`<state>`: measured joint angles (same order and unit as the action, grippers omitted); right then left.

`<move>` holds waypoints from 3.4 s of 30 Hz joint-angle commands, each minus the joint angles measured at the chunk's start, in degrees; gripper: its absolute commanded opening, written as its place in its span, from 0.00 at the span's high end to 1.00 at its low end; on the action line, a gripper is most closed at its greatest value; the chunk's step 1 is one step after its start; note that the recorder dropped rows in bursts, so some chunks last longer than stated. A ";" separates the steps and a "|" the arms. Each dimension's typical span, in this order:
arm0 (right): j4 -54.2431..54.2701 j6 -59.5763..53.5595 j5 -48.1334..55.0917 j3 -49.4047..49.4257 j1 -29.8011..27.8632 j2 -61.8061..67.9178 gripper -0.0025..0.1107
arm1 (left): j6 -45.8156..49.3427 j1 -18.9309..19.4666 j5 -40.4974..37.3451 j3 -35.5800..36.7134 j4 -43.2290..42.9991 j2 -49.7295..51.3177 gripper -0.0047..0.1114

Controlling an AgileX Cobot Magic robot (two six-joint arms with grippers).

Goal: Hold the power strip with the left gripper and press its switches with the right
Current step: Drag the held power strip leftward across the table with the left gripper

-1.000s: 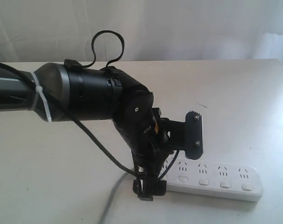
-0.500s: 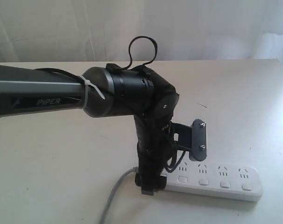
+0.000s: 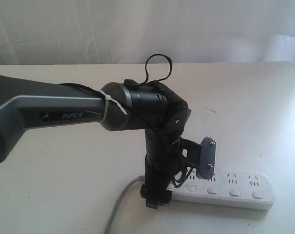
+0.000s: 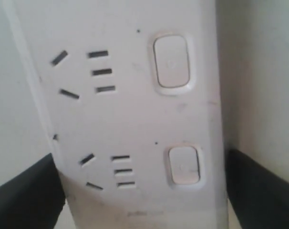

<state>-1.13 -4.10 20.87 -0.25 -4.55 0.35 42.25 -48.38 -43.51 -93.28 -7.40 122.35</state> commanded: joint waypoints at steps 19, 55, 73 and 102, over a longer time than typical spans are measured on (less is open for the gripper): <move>0.06 0.00 -0.65 0.25 -0.07 -0.35 0.98 | 4.70 -0.37 0.41 -0.81 8.73 2.95 0.24; 0.06 0.00 -0.65 0.25 -0.07 -0.35 0.98 | 2.71 -0.92 -1.13 -5.77 14.70 3.07 0.26; 0.06 0.00 -0.65 0.25 -0.07 -0.35 0.98 | 0.85 -0.92 -2.64 -5.77 11.54 6.33 0.62; 0.06 0.00 -0.65 0.25 -0.07 -0.35 0.98 | -6.22 7.31 -11.28 0.89 2.47 -9.98 0.96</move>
<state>-1.13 -4.10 20.87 -0.25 -4.55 0.35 36.62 -42.05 -55.37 -95.23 -6.75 116.17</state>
